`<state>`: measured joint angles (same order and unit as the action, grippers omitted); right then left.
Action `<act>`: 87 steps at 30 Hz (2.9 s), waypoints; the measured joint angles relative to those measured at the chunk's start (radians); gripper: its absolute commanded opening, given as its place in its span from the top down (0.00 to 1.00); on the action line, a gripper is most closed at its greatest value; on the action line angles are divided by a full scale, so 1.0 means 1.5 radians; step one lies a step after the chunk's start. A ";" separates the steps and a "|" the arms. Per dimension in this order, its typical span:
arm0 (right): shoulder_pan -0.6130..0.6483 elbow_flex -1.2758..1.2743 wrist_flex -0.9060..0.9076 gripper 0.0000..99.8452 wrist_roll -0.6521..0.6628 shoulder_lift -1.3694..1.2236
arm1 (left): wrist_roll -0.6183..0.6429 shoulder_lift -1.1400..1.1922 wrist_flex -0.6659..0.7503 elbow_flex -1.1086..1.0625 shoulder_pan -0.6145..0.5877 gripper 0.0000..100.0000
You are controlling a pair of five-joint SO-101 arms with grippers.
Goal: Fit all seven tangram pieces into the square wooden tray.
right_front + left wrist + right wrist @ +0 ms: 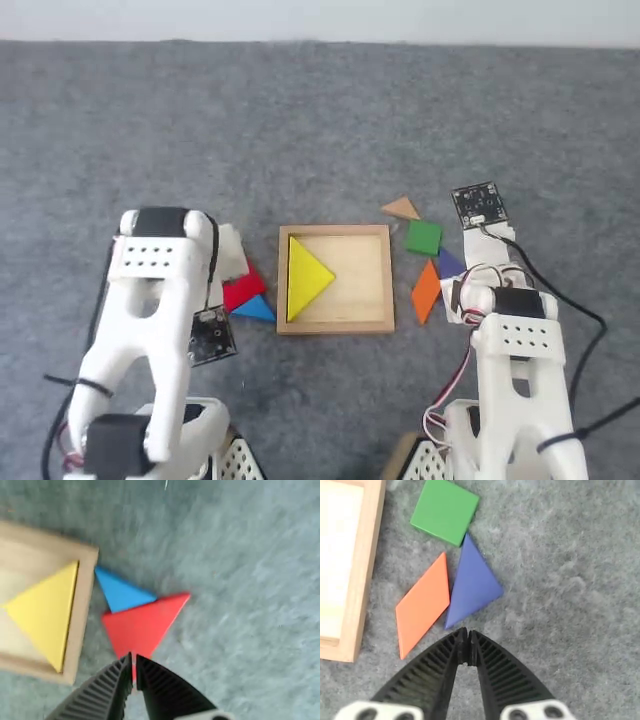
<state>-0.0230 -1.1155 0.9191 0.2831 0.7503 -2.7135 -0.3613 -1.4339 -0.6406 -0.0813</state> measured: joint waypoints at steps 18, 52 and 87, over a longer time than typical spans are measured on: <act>0.000 0.000 0.000 0.98 0.000 0.000 | 0.407 0.180 0.251 0.031 0.075 0.99; 0.000 0.000 0.000 0.98 0.000 0.000 | 0.538 0.479 -0.111 0.299 -0.174 0.99; 0.000 0.000 0.000 0.98 0.000 0.000 | 0.159 0.100 -0.154 0.045 -0.197 0.99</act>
<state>-0.0230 -1.1155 0.9191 0.2831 0.7503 -2.4757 -0.2110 -1.6655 -0.5731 -0.3775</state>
